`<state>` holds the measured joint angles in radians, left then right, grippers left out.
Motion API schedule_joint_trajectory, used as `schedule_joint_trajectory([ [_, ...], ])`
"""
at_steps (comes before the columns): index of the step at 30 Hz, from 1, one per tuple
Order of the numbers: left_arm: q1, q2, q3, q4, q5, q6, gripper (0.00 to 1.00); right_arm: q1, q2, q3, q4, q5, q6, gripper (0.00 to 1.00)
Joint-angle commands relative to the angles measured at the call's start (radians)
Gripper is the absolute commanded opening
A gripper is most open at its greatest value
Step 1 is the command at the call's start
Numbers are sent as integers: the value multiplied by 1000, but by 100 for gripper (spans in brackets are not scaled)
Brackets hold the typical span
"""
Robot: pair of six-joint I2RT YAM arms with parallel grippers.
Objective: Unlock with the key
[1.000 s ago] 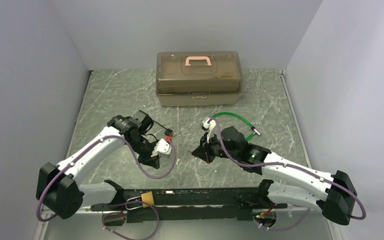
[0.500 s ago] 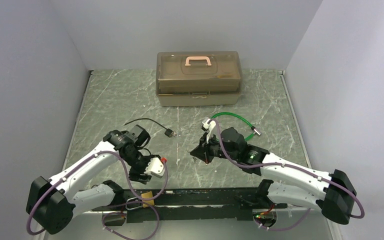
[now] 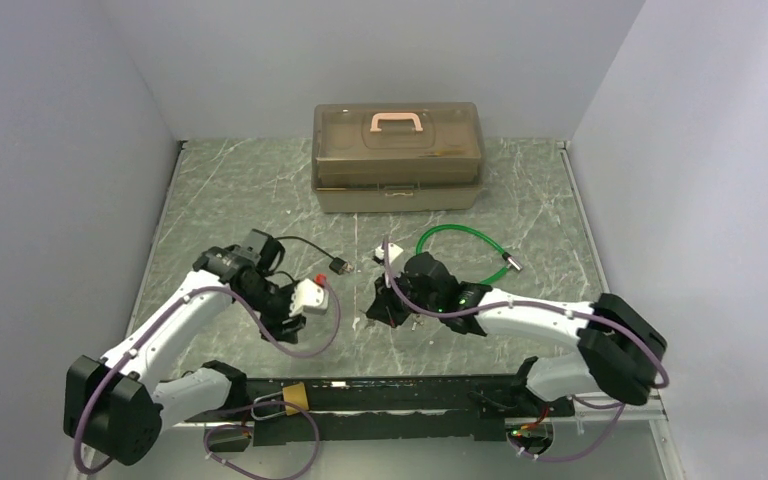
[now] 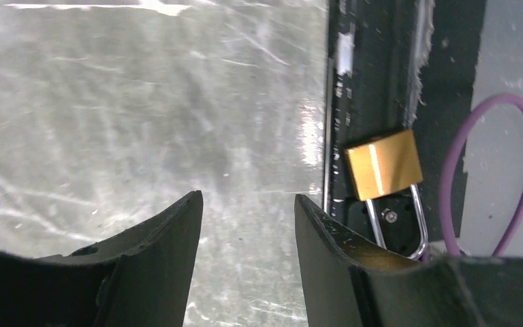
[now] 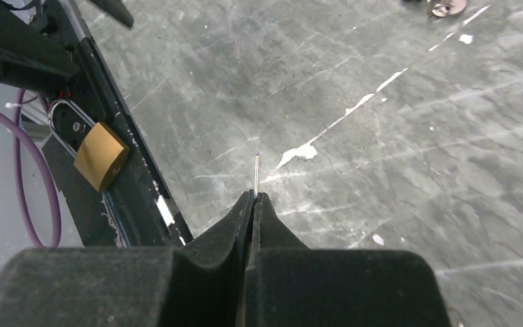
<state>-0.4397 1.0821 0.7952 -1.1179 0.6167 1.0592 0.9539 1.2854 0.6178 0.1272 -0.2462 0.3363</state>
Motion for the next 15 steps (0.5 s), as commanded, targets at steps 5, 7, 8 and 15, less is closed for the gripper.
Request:
schedule_joint_trajectory([
  [5,202,53,153,-85,170,-10,59,3,256,100,201,-120,13,0],
  [7,230,60,179,-122,184,-3,60,3,322,124,205,-116,4,0],
  [8,244,62,190,-138,194,-3,60,5,353,136,204,-107,0,0],
  [15,291,40,256,-185,166,-63,66,6,426,207,123,-24,-41,26],
])
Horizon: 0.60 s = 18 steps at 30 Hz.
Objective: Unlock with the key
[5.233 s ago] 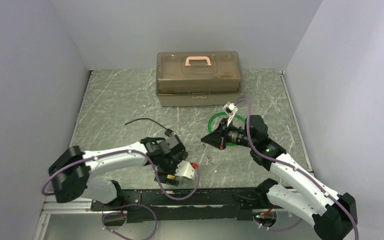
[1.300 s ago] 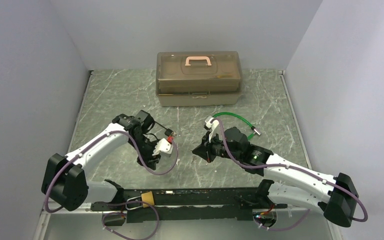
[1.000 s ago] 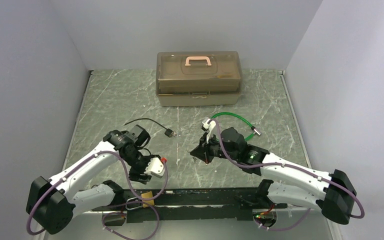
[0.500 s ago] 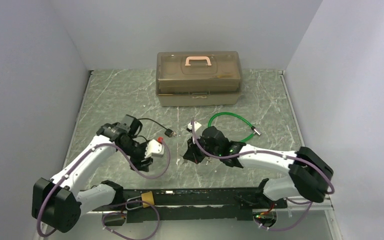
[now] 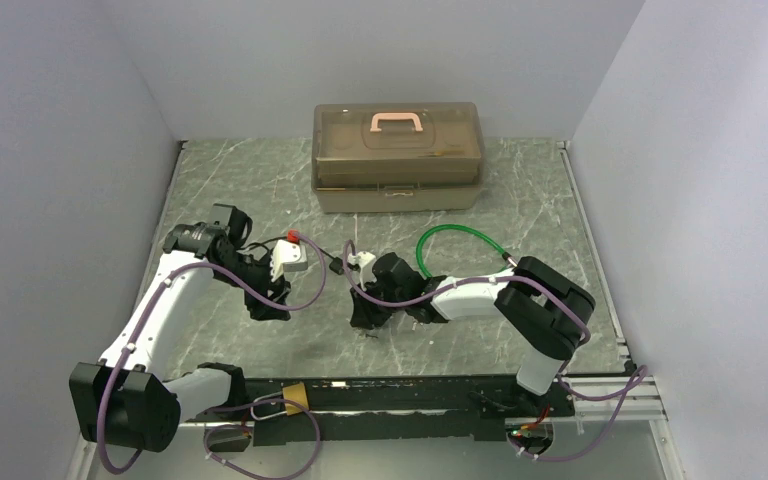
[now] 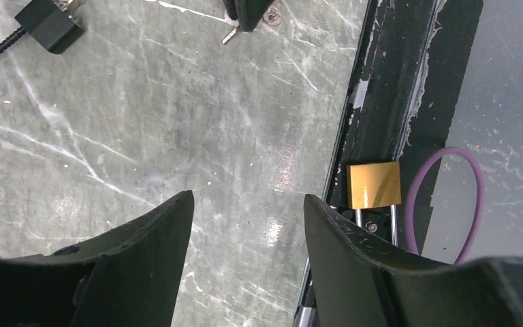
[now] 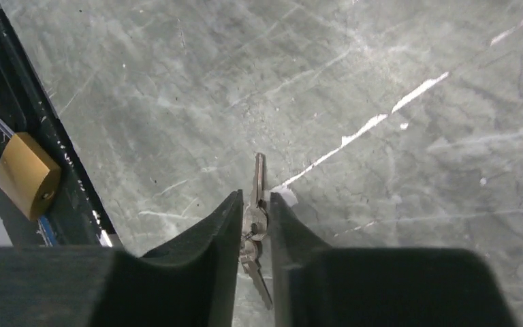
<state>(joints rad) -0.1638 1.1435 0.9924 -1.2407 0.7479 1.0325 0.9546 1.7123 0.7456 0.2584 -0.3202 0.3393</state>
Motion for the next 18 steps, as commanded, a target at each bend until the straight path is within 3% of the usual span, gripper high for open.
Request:
schedule_joint_trajectory([
  [1,18,-25,66,-67,35,-39,66,6,-9,88,-32,72,-59,30],
  [4,28,-37,85,-71,35,-63,68,20,-76,80,-45,155,-93,52],
  [6,34,-35,106,-88,37,-74,69,36,-143,75,-58,209,-120,60],
  [12,97,-33,228,-194,53,-58,70,169,-254,81,-98,261,-196,67],
  [18,231,-88,325,-275,75,-12,71,334,-142,129,-93,230,-235,68],
])
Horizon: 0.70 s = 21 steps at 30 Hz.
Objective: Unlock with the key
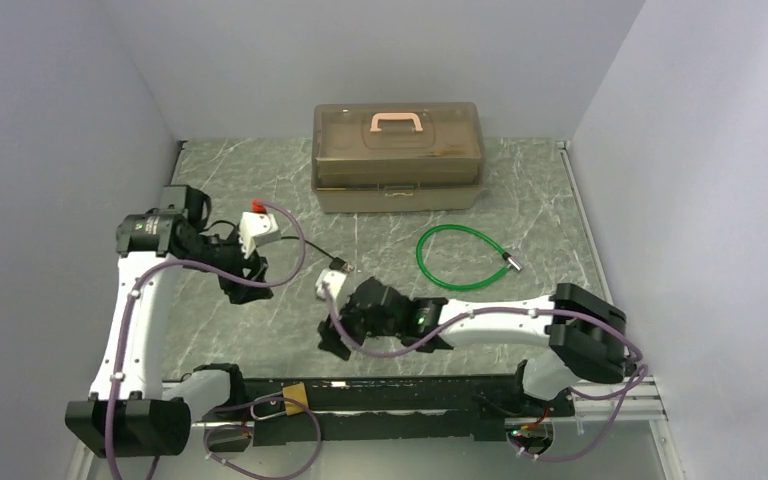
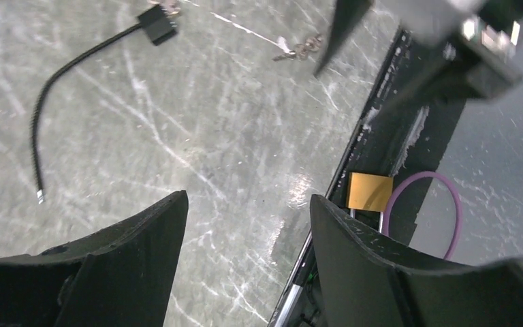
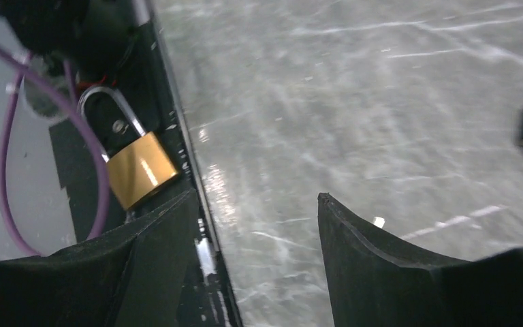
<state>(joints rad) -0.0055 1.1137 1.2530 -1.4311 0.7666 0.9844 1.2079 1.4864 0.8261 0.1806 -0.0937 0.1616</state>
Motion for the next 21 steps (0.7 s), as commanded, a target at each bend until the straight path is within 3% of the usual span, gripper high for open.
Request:
schedule_joint_trajectory([
  [1,92,-81,73,-82,59,32,72,105,109,62,-15,-4,-71,68],
  [6,116,-148,79,-135,68,63,73,207,195,93,35,-62,-166,72],
  [15,116,-183,86,-141,90,35,73,214,366,229,116,-77,-179,72],
  [21,116,-197,98,-141,92,35,72,215,435,318,99,-233,-193,68],
])
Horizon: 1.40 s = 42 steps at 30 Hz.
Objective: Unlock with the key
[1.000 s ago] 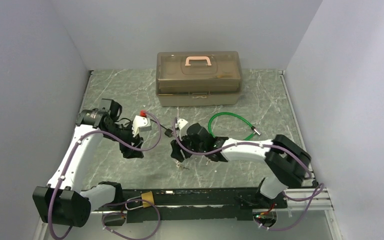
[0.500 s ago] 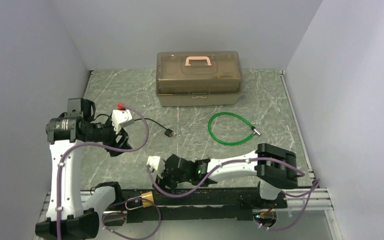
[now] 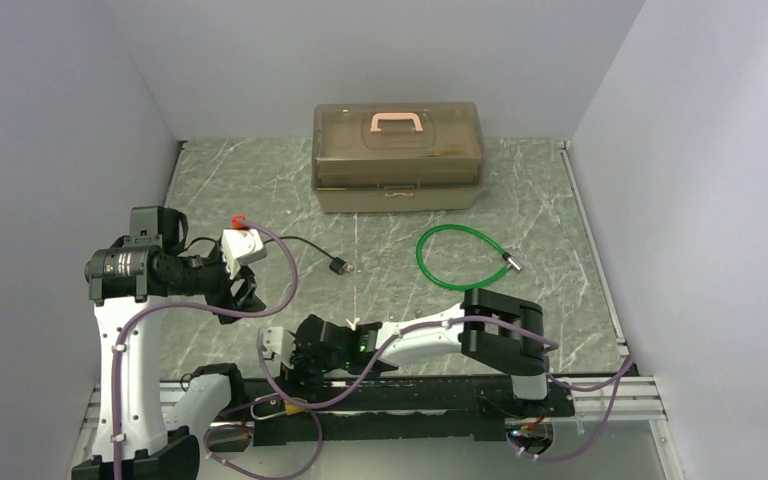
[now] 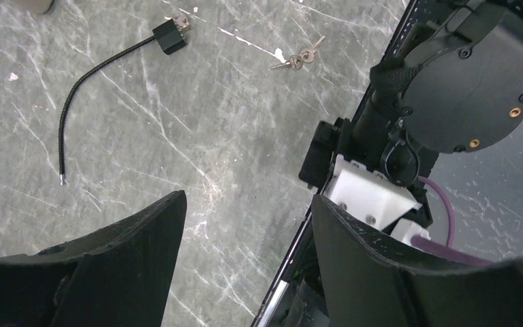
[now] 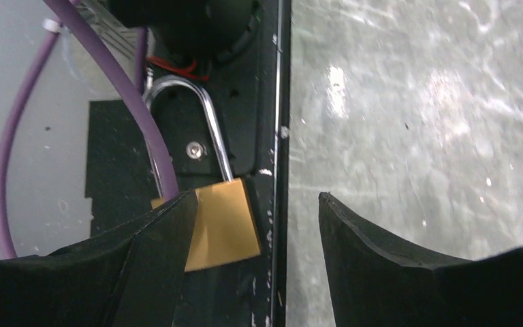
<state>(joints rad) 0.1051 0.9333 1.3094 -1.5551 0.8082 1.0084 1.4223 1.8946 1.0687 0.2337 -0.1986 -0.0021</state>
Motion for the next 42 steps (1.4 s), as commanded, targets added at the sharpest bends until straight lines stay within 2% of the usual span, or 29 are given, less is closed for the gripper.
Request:
schedule_joint_trajectory([
  [1,5,-15,44,-17,56,12,72,3,31,80,35,-158,-38,69],
  [4,5,-3,51,-17,72,14,72,13,37,74,3,-217,-102,72],
  [13,5,24,96,-17,82,12,72,33,56,68,-67,-217,-214,82],
  [23,5,40,152,-20,106,-20,72,46,122,94,-100,-121,-264,81],
  [27,5,47,177,-20,116,-28,72,45,125,91,-125,-118,-275,77],
  [31,5,63,194,-19,129,-37,72,45,96,44,-130,-118,-271,62],
  [33,5,63,199,-20,132,-33,72,46,65,4,-97,-107,-260,52],
  [36,4,65,205,-18,136,-31,73,45,-1,-64,-29,-54,-249,44],
  [42,5,73,209,-17,150,-33,73,38,-113,-144,92,86,-259,40],
])
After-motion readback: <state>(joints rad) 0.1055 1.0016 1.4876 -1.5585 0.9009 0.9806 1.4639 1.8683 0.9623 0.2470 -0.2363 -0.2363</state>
